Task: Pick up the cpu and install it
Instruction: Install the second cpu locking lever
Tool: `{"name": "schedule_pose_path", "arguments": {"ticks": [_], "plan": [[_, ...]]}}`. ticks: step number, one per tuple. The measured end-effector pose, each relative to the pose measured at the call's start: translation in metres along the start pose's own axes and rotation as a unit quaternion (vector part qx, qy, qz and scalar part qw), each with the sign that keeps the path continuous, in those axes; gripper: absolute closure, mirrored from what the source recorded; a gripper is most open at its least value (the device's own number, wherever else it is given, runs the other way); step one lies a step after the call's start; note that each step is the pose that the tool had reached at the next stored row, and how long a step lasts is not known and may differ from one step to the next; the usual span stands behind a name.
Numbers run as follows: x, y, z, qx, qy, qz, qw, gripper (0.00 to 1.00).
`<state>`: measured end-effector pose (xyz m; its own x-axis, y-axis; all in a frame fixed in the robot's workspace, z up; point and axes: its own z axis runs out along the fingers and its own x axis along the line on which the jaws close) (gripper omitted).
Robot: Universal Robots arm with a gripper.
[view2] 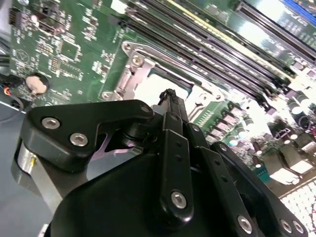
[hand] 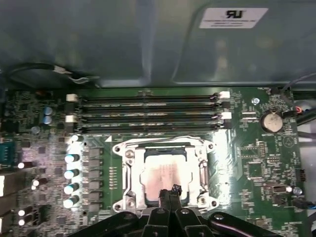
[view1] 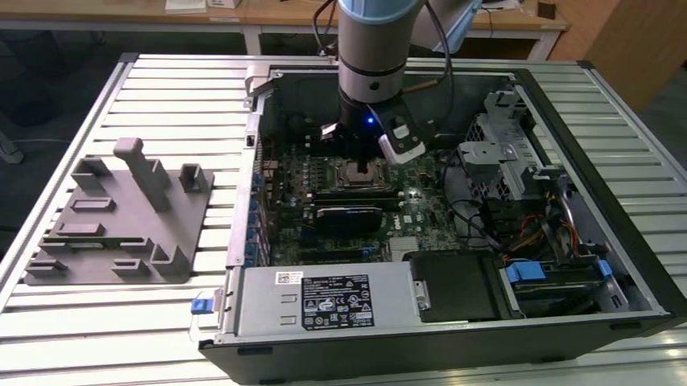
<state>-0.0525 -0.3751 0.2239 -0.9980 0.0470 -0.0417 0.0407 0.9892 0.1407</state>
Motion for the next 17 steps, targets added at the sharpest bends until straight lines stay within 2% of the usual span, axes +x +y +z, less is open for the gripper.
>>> {"name": "schedule_pose_path", "arguments": {"ticks": [3,4,5,17], "plan": [[-0.0033,0.0036,0.0007,0.0068,-0.0003,0.0,1.0,0.89],[-0.0032,0.0079,0.0013,0.013,-0.0005,-0.001,0.9999,0.89],[-0.0031,0.0091,0.0014,0.0149,-0.0006,-0.001,0.9999,0.89],[-0.0034,0.0094,0.0015,0.0157,-0.0006,-0.001,0.9999,0.89]]}}
